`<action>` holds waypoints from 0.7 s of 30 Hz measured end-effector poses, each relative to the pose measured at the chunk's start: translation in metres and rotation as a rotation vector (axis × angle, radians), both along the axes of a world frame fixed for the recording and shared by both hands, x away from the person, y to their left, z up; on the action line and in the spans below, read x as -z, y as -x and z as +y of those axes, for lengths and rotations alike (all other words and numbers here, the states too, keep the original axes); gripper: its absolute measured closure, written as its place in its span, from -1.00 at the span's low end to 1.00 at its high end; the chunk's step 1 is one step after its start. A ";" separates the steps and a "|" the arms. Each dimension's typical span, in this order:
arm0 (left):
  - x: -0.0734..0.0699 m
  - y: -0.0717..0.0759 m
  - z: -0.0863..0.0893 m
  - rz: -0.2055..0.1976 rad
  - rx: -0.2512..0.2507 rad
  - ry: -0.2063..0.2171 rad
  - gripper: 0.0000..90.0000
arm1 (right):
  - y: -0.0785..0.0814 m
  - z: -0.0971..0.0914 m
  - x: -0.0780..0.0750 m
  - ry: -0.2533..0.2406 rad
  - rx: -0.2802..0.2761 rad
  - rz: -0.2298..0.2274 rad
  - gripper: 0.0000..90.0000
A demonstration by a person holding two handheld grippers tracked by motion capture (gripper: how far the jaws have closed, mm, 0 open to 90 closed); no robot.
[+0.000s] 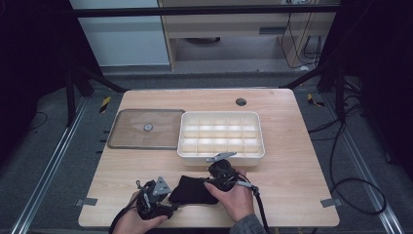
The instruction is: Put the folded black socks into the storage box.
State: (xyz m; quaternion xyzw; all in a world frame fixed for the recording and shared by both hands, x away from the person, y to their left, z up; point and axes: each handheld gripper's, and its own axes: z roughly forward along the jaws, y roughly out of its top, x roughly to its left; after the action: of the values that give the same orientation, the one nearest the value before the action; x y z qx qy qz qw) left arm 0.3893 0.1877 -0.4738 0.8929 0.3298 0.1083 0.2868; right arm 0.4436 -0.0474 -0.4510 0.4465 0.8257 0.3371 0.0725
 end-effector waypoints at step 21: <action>0.004 -0.024 -0.001 0.081 0.030 -0.004 0.65 | 0.015 -0.010 0.026 0.043 -0.046 0.087 0.19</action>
State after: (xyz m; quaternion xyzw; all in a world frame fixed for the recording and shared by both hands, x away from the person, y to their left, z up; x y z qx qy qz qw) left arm 0.4129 0.1865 -0.4781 0.9019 0.3276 0.0687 0.2730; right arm 0.4286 -0.0574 -0.4769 0.4400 0.8451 0.3011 0.0381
